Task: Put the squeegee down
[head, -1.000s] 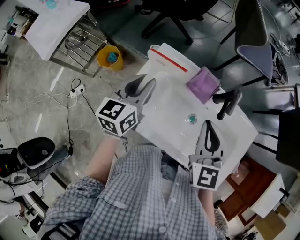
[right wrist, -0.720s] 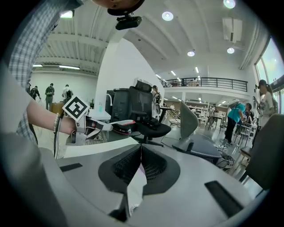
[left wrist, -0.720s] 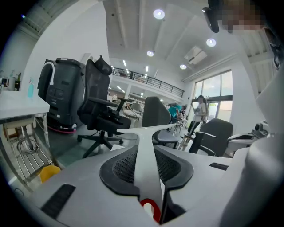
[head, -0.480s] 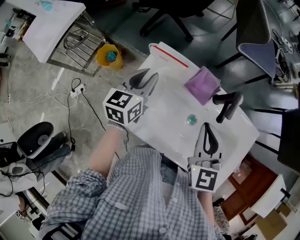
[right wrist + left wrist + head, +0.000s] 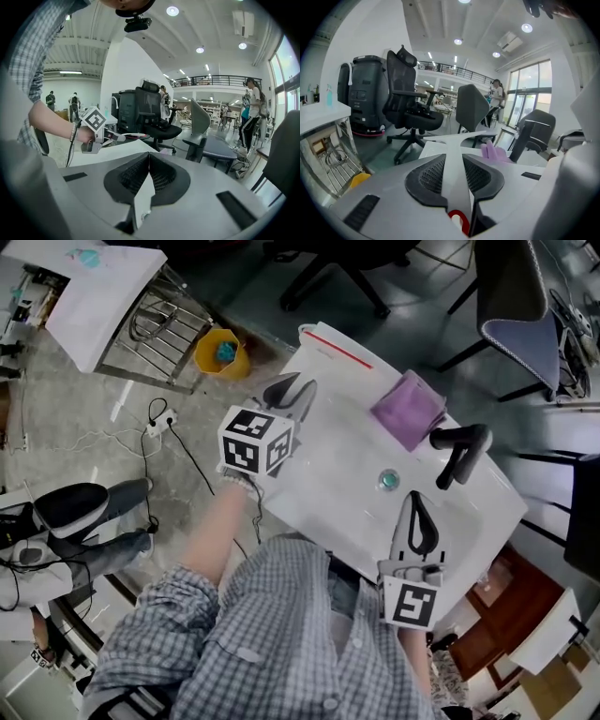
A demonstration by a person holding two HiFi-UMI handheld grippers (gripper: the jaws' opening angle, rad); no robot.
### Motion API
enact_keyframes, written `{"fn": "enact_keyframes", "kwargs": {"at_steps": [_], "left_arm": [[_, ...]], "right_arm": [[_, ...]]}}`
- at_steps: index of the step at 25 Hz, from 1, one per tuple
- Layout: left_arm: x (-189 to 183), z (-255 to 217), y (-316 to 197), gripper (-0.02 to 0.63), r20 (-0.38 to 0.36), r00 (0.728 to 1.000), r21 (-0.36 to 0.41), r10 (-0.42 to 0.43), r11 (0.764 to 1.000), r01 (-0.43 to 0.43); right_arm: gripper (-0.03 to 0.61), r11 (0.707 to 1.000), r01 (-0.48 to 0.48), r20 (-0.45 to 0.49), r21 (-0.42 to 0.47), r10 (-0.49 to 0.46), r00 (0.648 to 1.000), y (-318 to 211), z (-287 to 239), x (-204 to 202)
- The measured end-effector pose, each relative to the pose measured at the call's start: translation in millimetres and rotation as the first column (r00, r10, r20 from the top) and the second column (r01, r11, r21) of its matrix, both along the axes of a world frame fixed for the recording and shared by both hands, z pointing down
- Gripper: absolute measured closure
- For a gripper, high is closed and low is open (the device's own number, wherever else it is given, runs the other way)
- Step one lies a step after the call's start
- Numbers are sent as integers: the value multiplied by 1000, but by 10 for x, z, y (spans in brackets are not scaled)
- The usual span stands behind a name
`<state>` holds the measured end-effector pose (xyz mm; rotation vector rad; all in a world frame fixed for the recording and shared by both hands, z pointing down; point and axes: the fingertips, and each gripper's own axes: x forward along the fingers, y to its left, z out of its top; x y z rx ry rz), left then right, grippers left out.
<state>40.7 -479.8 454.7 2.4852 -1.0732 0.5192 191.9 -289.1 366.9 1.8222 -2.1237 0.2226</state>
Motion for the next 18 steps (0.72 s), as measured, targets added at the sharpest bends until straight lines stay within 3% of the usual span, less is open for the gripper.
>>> {"fn": "enact_keyframes", "kwargs": {"at_steps": [11, 18], "left_arm": [[92, 301, -94, 514, 160, 986, -44, 42, 998, -35], [58, 450, -130, 512, 262, 963, -73, 57, 997, -40]], "right_arm": [[569, 999, -13, 24, -34, 14, 1000, 20, 88, 48], [569, 997, -7, 33, -72, 10, 999, 65, 161, 11]]}}
